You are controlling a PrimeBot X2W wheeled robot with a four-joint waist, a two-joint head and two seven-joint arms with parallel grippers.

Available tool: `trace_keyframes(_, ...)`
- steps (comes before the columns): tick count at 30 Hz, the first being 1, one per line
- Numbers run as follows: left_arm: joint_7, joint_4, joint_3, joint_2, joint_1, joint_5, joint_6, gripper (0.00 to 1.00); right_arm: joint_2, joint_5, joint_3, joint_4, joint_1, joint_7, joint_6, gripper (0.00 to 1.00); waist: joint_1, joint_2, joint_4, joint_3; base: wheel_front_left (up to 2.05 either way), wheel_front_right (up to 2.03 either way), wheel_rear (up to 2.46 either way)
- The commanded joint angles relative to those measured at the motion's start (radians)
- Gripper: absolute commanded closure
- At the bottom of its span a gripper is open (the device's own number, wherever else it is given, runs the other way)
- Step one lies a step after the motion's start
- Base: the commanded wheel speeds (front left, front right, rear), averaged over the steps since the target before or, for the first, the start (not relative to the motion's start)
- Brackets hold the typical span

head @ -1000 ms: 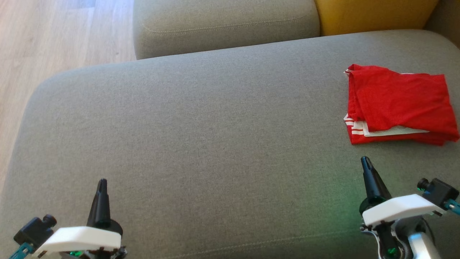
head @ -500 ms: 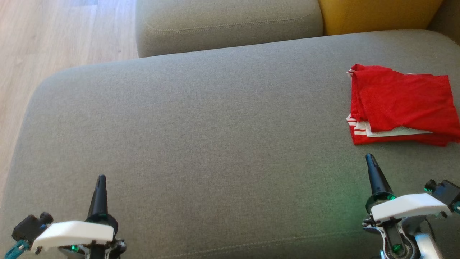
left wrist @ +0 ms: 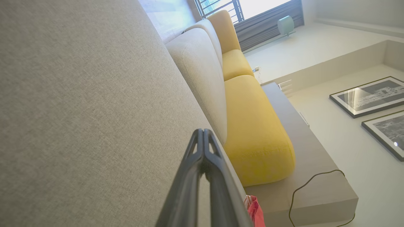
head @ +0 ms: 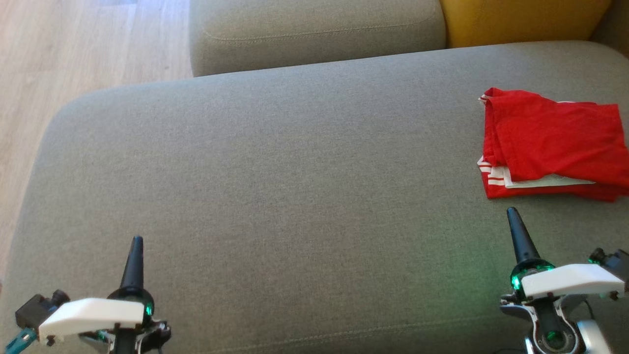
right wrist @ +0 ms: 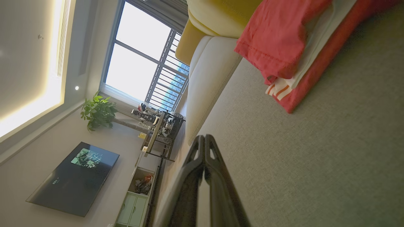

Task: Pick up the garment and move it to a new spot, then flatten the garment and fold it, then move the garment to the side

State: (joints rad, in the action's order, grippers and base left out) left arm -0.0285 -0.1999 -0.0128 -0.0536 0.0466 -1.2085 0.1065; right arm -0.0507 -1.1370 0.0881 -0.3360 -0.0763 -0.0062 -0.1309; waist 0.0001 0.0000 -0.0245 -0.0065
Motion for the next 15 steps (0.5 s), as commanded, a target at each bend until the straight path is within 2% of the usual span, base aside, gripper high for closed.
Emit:
trace_keyframes(1, 0.005, 0.026, -0.028, -0.018, -0.065, -0.023, 0.006, 1.0, -0.001, -0.026, -0.01, 0.044, -0.038, 0.01, 0.0, 1.0, -0.0001, 0.0, 0.001, 0.0, 0.0, 0.0, 0.0)
trace_keyframes(15, 0.047, 0.0, -0.044, -0.018, -0.097, -0.172, 0.013, 1.0, 0.0, -0.191, 0.003, 0.061, -0.036, 0.05, 0.0, 1.0, -0.0001, 0.0, 0.009, 0.004, 0.0, 0.0, 0.0)
